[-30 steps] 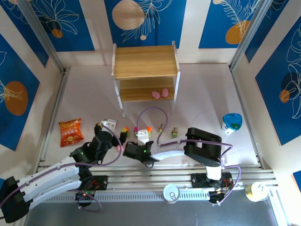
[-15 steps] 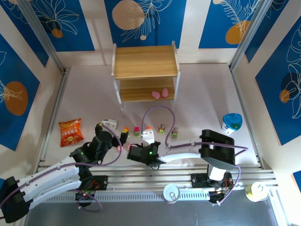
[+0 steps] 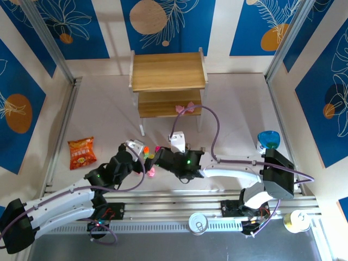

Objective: Place and organize the plastic toys onto the shelf

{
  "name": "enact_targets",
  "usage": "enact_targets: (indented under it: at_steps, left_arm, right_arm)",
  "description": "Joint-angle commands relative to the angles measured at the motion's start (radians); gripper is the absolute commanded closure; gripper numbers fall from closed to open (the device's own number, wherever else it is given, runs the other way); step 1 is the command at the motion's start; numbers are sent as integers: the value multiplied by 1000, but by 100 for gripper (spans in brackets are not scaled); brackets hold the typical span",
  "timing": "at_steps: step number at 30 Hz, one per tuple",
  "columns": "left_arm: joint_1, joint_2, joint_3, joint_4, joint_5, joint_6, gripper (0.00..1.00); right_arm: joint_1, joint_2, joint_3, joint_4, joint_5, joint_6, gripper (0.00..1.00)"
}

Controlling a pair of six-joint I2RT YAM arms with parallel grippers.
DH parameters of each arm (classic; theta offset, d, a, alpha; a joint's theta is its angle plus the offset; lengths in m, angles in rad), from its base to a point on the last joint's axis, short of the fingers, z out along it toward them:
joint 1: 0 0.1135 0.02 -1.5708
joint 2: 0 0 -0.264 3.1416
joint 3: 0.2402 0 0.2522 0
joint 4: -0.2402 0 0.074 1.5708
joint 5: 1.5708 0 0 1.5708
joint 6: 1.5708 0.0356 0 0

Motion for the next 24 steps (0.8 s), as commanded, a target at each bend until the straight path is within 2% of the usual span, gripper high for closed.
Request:
enact_targets:
  at_steps: [1, 11, 24]
  left_arm:
    - [-15, -11, 7, 37, 31, 27, 0]
    - [-30, -11, 1, 61, 38, 39, 0]
    - [-30, -26, 0, 44, -5, 30, 0]
  right_arm:
    - [-45, -27, 48, 70, -20, -139, 78]
    - [-195, 40, 177, 173, -160, -346, 77]
    - [-287, 177, 327, 197, -232, -445, 77]
